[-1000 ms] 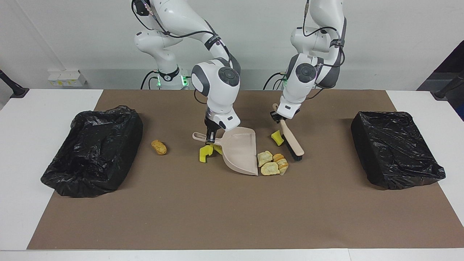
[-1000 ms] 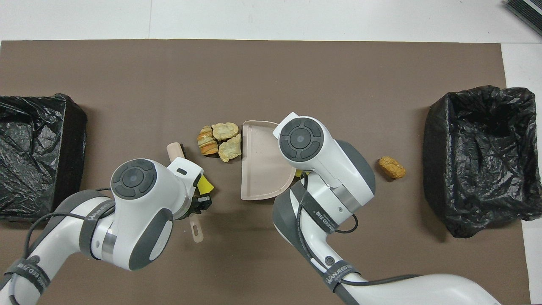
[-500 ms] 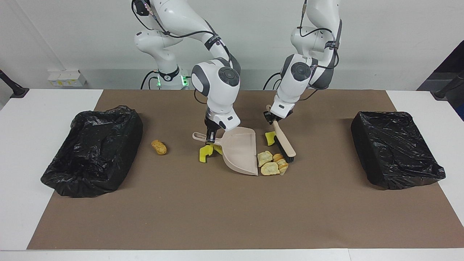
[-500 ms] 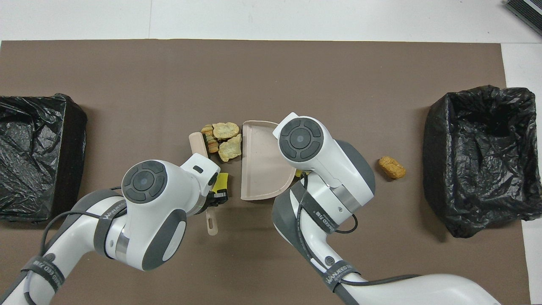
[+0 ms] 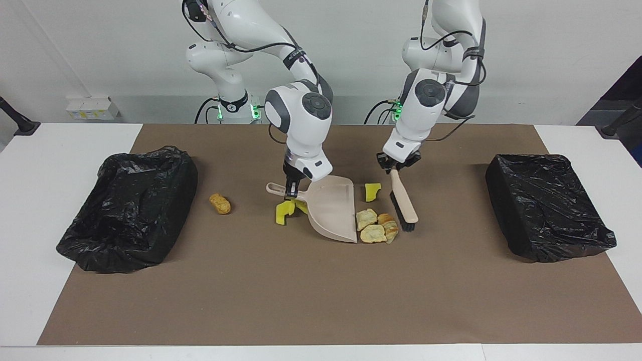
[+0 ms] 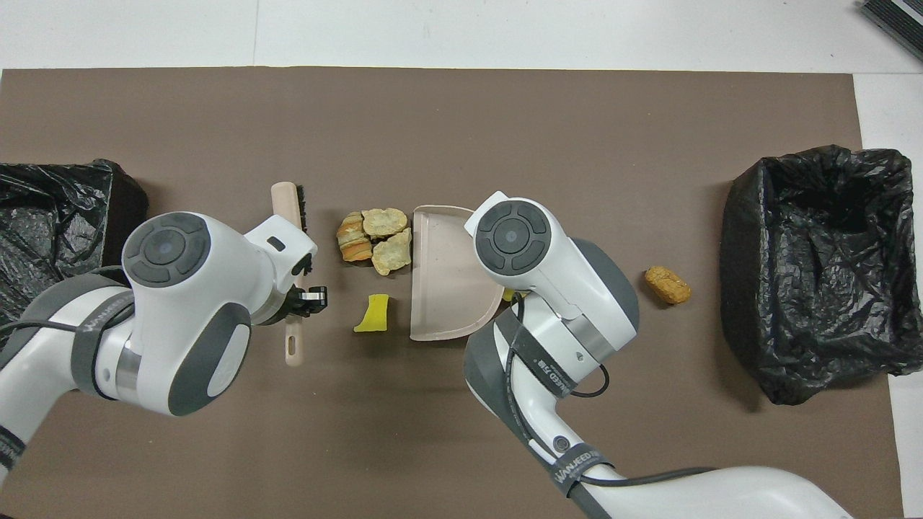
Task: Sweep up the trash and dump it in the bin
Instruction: 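Sweep the bread and sponge pieces into the dustpan with the left gripper, then brush the remaining pieces into the dustpan held by the right gripper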
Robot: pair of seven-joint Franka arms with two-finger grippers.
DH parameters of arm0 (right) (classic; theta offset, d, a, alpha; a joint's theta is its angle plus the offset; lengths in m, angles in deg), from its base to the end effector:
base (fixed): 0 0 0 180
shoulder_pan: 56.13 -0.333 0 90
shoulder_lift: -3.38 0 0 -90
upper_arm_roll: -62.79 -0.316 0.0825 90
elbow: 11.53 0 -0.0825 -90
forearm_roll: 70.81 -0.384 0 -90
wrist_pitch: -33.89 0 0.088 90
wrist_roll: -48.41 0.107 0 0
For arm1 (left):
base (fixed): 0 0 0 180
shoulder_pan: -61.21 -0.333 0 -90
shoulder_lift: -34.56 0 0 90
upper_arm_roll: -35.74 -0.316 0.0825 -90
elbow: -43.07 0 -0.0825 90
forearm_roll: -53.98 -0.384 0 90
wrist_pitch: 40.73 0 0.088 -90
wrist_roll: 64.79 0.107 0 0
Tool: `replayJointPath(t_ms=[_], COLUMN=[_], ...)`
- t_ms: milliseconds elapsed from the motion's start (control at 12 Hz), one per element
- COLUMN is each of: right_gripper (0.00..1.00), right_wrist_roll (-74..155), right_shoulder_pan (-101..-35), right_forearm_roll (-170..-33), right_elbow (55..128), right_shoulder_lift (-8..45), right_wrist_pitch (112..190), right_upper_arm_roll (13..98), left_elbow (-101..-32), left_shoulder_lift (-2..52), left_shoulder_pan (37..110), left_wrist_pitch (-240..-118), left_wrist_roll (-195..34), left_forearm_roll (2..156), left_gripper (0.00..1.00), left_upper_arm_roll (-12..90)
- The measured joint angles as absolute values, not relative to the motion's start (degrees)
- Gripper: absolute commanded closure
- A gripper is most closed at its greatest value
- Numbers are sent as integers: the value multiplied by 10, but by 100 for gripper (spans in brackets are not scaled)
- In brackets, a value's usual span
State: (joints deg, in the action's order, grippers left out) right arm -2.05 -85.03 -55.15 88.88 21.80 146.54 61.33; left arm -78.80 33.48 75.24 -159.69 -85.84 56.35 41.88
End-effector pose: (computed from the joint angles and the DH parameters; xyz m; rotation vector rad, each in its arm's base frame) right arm 0.5543 0.3030 0.3800 2.1059 2.0199 -0.2151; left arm 0.5024 -0.1866 0.3950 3.1281 0.0572 -0.1225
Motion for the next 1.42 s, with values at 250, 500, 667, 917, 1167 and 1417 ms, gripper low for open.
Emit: replayJointPath(t_ms=[250, 500, 667, 917, 1167, 1417], right_gripper=[100, 100, 100, 100, 100, 100], right_wrist_roll=[-20, -20, -20, -20, -20, -19], right_shoulder_pan=[-850, -850, -850, -851, -851, -851], right_forearm_roll=[-551, -551, -551, -551, -551, -551], right_elbow=[889, 889, 889, 889, 889, 889], right_shoulder_lift=[218, 218, 218, 218, 218, 218], right_wrist_pitch=[1465, 1465, 1465, 1465, 1465, 1465], right_upper_arm_roll=[613, 613, 613, 613, 613, 613], left_elbow=[-788, -789, -789, -788, -788, -786], left_shoulder_lift=[292, 267, 261, 261, 263, 265], left_shoulder_pan=[745, 768, 796, 837, 870, 895], left_wrist_pitch=[-1630, -1649, -1657, -1661, -1666, -1680], left_wrist_roll=[-850, -852, -864, -866, -834, -804], left_forearm_roll=[563, 564, 573, 590, 598, 627], left_gripper=[100, 100, 100, 100, 100, 100], left_upper_arm_roll=[422, 430, 433, 435, 437, 440])
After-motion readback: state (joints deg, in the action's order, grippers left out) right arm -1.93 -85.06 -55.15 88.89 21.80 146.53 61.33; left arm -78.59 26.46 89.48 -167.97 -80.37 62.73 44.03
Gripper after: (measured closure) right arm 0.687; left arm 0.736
